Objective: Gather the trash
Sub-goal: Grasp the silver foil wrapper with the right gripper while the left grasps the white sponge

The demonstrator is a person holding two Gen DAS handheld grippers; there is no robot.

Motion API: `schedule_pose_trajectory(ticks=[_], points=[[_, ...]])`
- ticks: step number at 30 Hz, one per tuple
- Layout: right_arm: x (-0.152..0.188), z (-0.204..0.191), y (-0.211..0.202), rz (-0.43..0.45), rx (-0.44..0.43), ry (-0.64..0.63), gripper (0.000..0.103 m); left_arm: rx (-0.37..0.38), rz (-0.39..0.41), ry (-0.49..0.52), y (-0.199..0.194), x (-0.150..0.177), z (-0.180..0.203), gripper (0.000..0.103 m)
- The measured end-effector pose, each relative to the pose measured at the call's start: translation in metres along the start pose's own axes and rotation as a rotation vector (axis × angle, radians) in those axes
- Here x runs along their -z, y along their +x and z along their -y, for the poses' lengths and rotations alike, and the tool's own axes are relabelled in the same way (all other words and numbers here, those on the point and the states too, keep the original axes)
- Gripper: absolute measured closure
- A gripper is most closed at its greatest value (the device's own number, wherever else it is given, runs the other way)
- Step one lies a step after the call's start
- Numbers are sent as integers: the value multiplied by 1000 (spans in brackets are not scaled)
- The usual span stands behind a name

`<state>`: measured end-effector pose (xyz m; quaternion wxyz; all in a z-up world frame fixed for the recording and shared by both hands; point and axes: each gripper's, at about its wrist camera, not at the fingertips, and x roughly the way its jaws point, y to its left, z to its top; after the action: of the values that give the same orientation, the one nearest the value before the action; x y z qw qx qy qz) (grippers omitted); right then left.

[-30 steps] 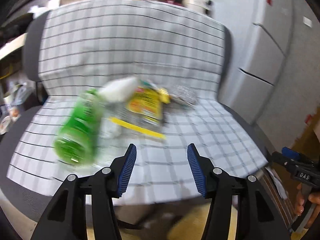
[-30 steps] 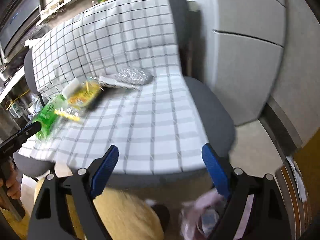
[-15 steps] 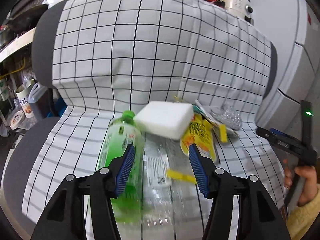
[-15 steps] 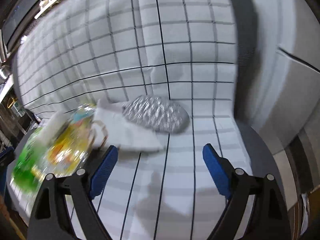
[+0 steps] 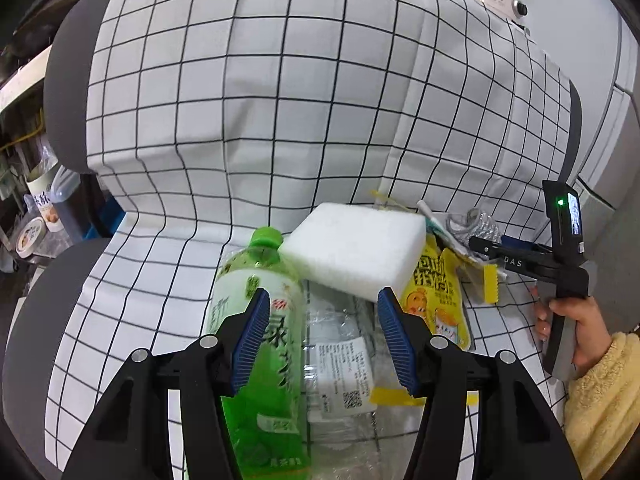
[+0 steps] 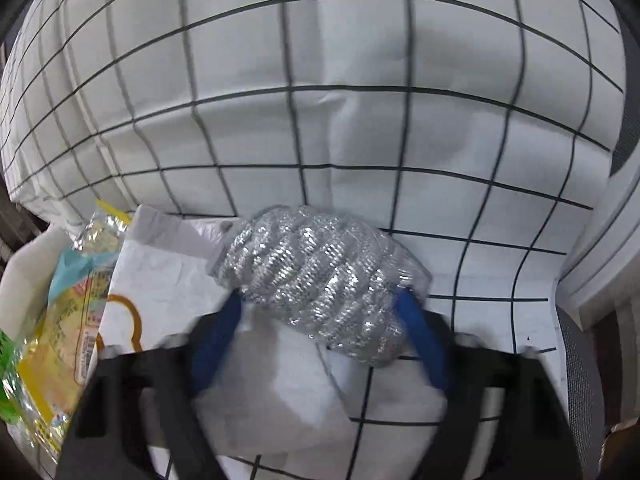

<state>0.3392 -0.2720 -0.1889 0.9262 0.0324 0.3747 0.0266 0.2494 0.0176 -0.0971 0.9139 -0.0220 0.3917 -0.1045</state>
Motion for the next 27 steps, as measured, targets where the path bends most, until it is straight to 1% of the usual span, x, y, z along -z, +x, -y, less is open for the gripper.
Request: schedule_pose_trajectory(ticks=[1,2,3,5,6,7,10,11,13,14,17,18,20,23,25,27], points=[[1,-1,-2,4,-1,-3,61,-1,0,-3,-2,1,-2,46],[4,-2,-7,16,-5,-4,68,0,2,-5,-4,2,-4,46],[6,-3,-14,28,-9,-2,84,-1,4,-6,-6,3,-5,46],[10,-3,-31,56,-26,12,86,-1,8,-7,-10,5,-7,46],[13,-2,-43,80,-34,21,92,1,12,-5,-13,6,-7,46],[15,-1,-53,94,-38,25,93,2,14,0,-15,6,-7,46],[21,3,-96,148,-11,55,94,7,23,19,-22,9,-2,44],[24,5,-107,155,-3,69,94,11,25,26,-23,9,0,40],[28,8,-130,164,3,106,94,19,24,50,-24,9,10,36],[34,8,-146,168,0,124,94,21,24,61,-23,8,16,36],[39,11,-167,158,-14,131,94,16,23,107,-14,1,36,36],[43,6,-175,156,-19,127,94,7,21,120,-10,-1,42,36],[50,-1,-186,163,-42,122,94,-51,11,170,5,-7,57,36],[57,-7,-189,163,-71,120,94,-125,-7,222,29,-14,72,36],[61,-9,-187,152,-90,119,94,-156,-17,250,42,-17,79,36],[62,-12,-184,142,-98,118,94,-171,-28,277,54,-18,86,37]])
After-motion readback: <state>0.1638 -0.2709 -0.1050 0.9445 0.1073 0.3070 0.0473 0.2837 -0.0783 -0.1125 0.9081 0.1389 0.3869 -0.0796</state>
